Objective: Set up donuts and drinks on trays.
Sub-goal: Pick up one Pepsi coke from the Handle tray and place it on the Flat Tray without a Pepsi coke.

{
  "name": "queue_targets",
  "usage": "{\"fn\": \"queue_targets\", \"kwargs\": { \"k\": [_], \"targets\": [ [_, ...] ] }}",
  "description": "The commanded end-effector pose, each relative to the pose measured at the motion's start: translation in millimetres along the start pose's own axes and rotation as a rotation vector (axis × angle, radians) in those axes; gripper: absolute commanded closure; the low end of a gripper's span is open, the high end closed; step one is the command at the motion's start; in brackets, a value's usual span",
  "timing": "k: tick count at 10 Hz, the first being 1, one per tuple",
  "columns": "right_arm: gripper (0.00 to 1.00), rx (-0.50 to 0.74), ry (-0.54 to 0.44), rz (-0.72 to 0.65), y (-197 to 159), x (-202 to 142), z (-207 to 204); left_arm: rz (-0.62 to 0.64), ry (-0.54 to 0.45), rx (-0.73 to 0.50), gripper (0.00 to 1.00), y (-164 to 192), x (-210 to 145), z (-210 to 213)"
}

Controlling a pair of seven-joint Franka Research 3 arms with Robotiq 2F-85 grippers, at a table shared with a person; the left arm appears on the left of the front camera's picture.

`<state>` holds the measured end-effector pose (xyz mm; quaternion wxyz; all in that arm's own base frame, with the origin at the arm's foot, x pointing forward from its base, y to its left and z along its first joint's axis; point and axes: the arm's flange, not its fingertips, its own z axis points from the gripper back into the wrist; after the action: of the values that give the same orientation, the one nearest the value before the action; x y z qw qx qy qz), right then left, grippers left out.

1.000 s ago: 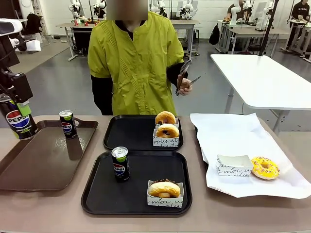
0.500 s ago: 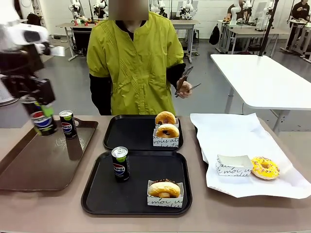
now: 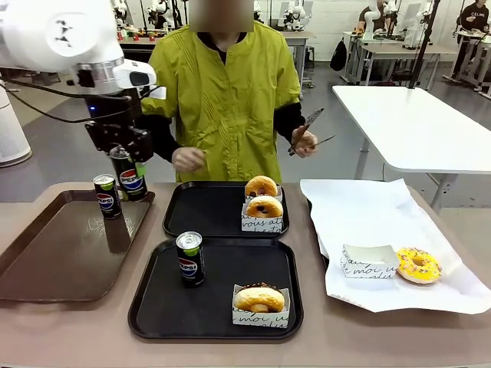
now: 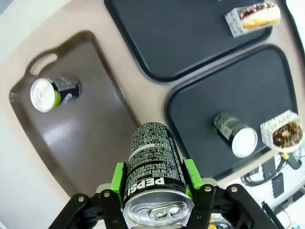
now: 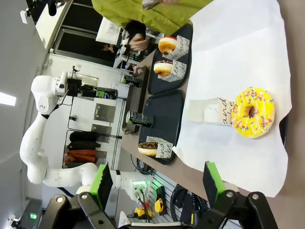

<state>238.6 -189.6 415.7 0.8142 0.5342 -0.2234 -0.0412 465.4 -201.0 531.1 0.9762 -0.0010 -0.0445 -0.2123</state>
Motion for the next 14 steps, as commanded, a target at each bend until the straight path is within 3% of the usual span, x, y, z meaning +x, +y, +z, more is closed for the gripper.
{"fn": "queue_targets", "kwargs": {
  "k": [1, 4, 5, 6, 8, 9, 12, 14],
  "targets": [
    [0.0, 0.011, -0.001, 0.007, 0.0, 0.4, -0.6, 0.022, -0.022, 0.025, 0.41, -6.2, 25.9, -2.6],
    [0.0, 0.011, -0.001, 0.007, 0.0, 0.4, -0.6, 0.001, 0.005, -0.001, 0.41, -17.6, 44.0, -21.4],
    [0.0, 0.011, -0.001, 0.007, 0.0, 0.4, -0.6, -0.002, 0.083, -0.028, 0.41, -9.3, 13.4, 0.2],
    [0.0, 0.011, -0.001, 0.007, 0.0, 0.4, -0.6, -0.073, 0.169, -0.044, 0.41, 11.4, -45.8, 42.4],
    [0.0, 0.011, -0.001, 0.007, 0.0, 0.4, -0.6, -0.094, 0.096, -0.108, 0.41, 51.5, -136.1, 95.5],
    [0.0, 0.011, -0.001, 0.007, 0.0, 0.4, -0.6, -0.079, 0.083, -0.097, 0.41, 58.0, -155.2, 98.0],
    [0.0, 0.011, -0.001, 0.007, 0.0, 0.4, -0.6, -0.031, 0.086, -0.101, 0.41, 69.9, -133.5, 92.1],
    [0.0, 0.011, -0.001, 0.007, 0.0, 0.4, -0.6, -0.054, 0.096, -0.117, 0.41, 73.4, -159.6, 105.6]
  ]
}}
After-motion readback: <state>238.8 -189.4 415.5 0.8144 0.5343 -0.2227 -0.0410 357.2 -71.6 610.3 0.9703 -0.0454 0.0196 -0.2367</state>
